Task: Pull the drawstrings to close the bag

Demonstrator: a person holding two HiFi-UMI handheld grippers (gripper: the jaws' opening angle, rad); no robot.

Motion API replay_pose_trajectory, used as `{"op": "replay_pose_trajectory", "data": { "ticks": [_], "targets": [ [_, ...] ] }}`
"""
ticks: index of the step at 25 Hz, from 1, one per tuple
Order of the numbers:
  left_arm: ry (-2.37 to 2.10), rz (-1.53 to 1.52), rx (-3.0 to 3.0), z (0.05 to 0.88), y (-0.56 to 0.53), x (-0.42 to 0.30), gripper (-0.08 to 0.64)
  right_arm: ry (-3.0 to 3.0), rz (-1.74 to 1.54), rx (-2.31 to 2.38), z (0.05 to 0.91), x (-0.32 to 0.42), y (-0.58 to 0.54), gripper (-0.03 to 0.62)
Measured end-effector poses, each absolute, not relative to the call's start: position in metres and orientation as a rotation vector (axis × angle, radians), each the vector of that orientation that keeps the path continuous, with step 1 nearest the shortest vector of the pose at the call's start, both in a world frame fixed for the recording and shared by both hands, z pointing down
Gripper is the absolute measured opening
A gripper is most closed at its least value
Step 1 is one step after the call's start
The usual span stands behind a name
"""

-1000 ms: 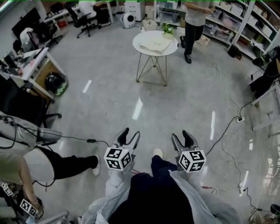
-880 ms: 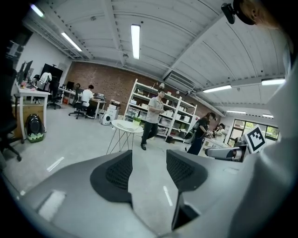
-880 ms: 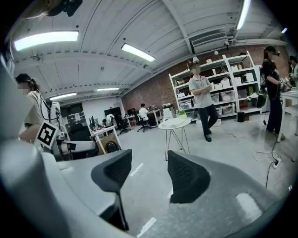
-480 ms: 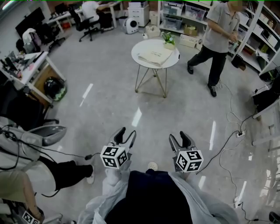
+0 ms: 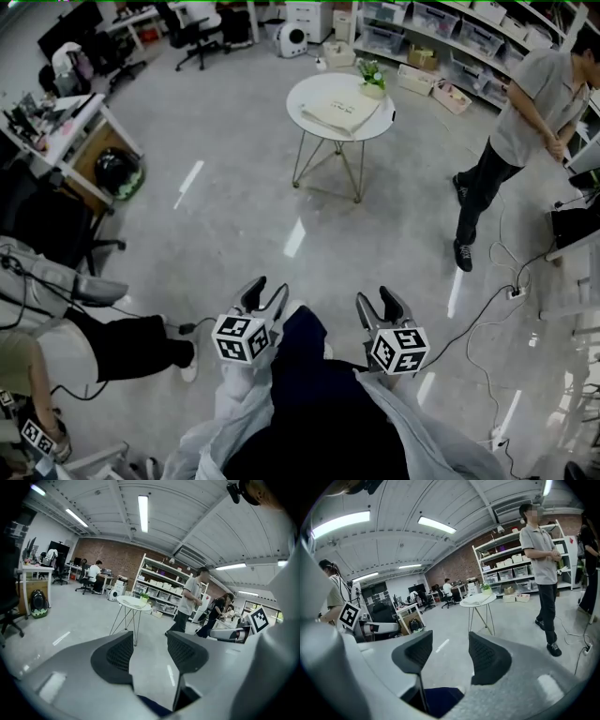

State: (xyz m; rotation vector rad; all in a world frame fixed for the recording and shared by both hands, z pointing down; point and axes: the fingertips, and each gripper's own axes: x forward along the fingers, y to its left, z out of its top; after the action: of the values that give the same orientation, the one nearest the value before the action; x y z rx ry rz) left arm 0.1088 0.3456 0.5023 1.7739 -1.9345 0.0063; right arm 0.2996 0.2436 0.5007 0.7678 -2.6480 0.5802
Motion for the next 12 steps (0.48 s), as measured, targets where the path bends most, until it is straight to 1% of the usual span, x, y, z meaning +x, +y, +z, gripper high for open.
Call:
{"op": "replay_pose_trajectory", "data": {
  "ticks": [7,12],
  "targets": [
    [-1.902,0.021,1.809,0.513,0.314,0.107,0.227,-2.617,0.588,0.790,0.515,0.292,0.219,0.238],
    [-1.894,0.006,1.809,0.516,0.279,0.080,0.227,-2.619,0.572,0.778,0.516,0.263,0.187,0.238]
  ]
}}
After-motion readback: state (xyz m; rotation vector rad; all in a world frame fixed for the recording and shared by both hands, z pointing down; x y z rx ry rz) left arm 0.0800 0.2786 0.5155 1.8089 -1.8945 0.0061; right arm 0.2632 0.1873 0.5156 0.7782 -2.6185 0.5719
